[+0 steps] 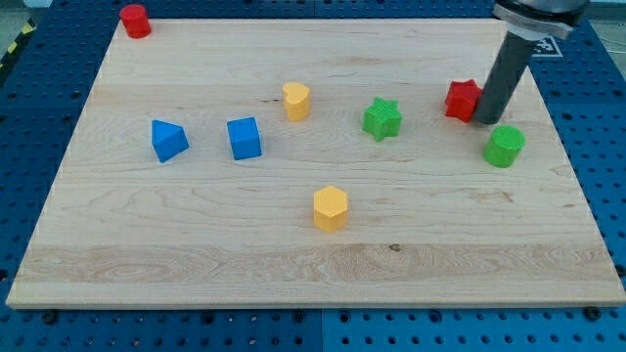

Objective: Push the red star vertically above to the green star

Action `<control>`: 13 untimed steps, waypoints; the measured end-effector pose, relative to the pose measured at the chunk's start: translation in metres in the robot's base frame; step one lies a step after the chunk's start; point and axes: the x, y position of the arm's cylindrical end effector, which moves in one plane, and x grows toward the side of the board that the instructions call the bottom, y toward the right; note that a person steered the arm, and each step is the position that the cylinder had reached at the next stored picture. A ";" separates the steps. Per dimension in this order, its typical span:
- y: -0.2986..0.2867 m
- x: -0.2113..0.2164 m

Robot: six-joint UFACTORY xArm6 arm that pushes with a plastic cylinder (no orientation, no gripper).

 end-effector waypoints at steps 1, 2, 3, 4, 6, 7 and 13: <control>-0.024 -0.004; -0.046 -0.008; -0.065 -0.017; -0.069 -0.032; -0.040 -0.038; -0.039 -0.062; 0.055 -0.073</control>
